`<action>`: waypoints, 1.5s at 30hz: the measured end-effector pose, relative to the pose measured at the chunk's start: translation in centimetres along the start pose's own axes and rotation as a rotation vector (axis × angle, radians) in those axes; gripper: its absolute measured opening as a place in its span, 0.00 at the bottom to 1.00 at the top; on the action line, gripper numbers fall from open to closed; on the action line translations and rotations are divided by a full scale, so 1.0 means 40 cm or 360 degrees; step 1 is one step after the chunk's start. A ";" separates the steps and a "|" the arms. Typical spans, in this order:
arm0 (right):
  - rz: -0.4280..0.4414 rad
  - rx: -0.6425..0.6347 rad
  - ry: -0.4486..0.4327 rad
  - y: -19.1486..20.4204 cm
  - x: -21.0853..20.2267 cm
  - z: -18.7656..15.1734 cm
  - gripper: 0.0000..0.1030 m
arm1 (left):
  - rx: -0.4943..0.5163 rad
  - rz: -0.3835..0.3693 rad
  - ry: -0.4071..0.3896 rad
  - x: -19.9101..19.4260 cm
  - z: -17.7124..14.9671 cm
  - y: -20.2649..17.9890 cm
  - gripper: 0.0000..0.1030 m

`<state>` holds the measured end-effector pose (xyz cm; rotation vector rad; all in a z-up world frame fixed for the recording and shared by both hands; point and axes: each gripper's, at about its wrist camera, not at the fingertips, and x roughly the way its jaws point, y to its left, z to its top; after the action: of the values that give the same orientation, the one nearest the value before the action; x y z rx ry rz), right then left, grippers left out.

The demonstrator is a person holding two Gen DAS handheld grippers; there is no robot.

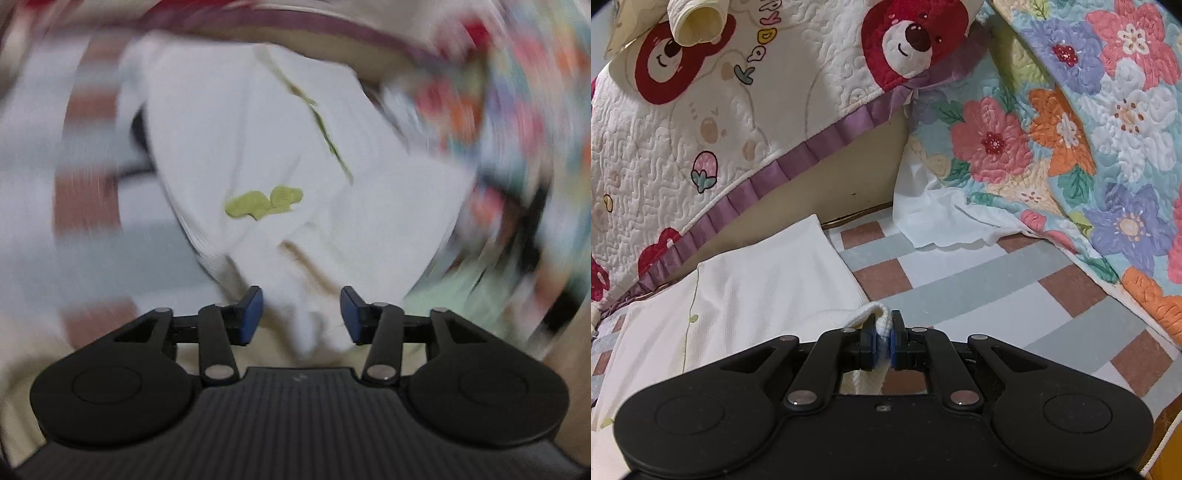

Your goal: Fold clothes

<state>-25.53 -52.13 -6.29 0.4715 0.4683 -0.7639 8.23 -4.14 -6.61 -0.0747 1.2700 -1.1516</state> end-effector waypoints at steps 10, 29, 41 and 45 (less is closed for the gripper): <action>0.0096 0.0023 -0.0055 0.015 -0.027 0.012 0.07 | 0.0235 0.0473 -0.0011 0.077 -0.005 -0.083 0.60; 0.0211 -0.0030 -0.0084 0.065 -0.037 0.031 0.08 | -0.0033 0.0260 0.0258 0.236 -0.033 -0.057 0.09; 0.0220 -0.0279 -0.0068 0.072 0.021 0.159 0.07 | -0.0333 0.0006 -0.0095 0.100 0.152 -0.024 0.08; 0.0238 -0.0264 -0.0011 0.082 0.094 0.217 0.07 | -0.0505 -0.0042 -0.0176 0.124 0.214 0.043 0.08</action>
<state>-18.76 -56.96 -0.72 0.3447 0.4798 -0.5773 15.15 -11.28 -7.97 -0.3867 1.3465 -0.9465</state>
